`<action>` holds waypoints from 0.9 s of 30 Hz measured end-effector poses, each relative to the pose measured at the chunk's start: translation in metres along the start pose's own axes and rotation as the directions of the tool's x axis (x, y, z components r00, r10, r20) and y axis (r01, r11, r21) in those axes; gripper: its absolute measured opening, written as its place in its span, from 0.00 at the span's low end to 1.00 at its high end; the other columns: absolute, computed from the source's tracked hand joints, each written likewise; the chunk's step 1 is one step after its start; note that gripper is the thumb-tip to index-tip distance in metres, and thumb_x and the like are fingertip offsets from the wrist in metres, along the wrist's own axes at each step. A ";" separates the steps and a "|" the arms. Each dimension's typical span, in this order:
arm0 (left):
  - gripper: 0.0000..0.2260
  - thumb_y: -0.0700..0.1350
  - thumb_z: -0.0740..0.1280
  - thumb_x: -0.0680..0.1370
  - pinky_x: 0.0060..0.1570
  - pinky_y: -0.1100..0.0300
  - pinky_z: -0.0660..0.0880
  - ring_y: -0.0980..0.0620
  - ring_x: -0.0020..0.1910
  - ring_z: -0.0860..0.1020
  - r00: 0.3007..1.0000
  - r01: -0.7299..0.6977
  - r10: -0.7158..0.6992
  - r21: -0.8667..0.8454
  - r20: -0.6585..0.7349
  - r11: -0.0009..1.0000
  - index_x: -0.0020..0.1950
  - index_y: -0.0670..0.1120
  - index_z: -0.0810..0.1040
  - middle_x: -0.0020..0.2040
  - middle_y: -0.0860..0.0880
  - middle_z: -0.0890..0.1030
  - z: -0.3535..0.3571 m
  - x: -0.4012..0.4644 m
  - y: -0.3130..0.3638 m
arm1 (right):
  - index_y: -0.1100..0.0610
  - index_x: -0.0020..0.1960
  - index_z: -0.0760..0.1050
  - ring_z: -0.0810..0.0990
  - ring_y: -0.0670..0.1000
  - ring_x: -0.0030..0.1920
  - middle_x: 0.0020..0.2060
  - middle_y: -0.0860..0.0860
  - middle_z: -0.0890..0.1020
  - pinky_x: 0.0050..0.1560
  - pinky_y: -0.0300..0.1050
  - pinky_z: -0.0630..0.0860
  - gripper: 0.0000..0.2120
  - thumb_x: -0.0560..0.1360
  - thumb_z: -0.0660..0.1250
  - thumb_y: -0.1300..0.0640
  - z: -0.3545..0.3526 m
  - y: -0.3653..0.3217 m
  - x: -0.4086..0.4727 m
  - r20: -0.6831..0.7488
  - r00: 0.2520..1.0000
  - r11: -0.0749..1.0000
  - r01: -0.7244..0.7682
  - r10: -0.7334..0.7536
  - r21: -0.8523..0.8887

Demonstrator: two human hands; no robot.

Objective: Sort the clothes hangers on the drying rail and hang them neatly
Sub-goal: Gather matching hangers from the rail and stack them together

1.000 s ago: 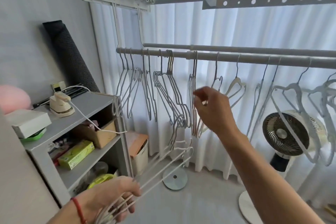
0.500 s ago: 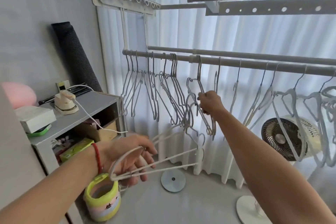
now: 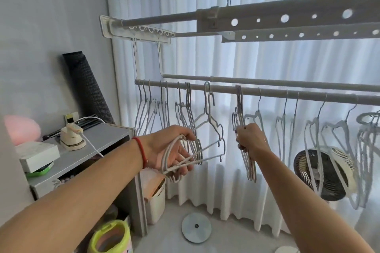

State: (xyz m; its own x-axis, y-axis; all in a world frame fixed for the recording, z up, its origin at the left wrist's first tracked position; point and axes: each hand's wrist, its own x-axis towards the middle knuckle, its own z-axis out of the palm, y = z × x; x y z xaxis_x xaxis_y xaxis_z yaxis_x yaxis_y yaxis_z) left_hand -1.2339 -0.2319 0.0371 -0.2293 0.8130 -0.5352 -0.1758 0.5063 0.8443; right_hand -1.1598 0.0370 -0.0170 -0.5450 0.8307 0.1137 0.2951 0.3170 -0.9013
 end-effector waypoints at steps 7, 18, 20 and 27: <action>0.26 0.54 0.65 0.72 0.38 0.55 0.71 0.46 0.32 0.74 0.987 -0.068 0.068 0.003 -0.145 0.998 0.58 0.34 0.71 0.42 0.38 0.77 0.006 0.021 0.063 | 0.70 0.51 0.78 0.77 0.52 0.21 0.36 0.62 0.81 0.25 0.40 0.70 0.15 0.80 0.60 0.58 -0.001 -0.001 -0.005 0.042 0.999 1.000 -0.006 0.005 0.029; 0.30 0.57 0.68 0.71 0.42 0.52 0.73 0.46 0.35 0.75 0.982 -0.036 0.028 -0.042 -0.184 0.998 0.59 0.32 0.72 0.44 0.39 0.78 0.009 0.072 0.056 | 0.70 0.50 0.75 0.83 0.57 0.23 0.36 0.62 0.81 0.24 0.46 0.79 0.12 0.83 0.58 0.62 0.010 -0.016 -0.017 0.014 1.000 0.986 -0.007 0.005 0.164; 0.29 0.57 0.67 0.72 0.39 0.54 0.74 0.46 0.32 0.74 0.981 -0.036 0.026 -0.050 -0.193 0.998 0.59 0.33 0.72 0.42 0.39 0.77 0.005 0.074 0.050 | 0.71 0.47 0.75 0.83 0.57 0.23 0.30 0.61 0.80 0.25 0.48 0.80 0.13 0.83 0.58 0.63 0.009 -0.016 -0.021 0.004 1.000 0.985 -0.006 0.005 0.172; 0.34 0.57 0.68 0.74 0.39 0.53 0.78 0.44 0.35 0.79 0.957 -0.005 0.004 -0.005 -0.289 1.000 0.69 0.34 0.66 0.49 0.37 0.77 0.001 0.078 0.034 | 0.67 0.45 0.73 0.85 0.60 0.26 0.27 0.58 0.80 0.40 0.61 0.85 0.13 0.83 0.57 0.60 0.009 -0.012 -0.034 -0.009 1.000 0.985 -0.019 0.021 0.174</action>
State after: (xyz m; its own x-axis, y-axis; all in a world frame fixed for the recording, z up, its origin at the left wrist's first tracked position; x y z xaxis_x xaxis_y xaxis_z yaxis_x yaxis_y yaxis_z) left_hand -1.2570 -0.1506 0.0239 -0.4971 0.6969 -0.5169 -0.1794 0.5003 0.8470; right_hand -1.1511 0.0007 -0.0139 -0.5315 0.8412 0.0988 0.1643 0.2168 -0.9623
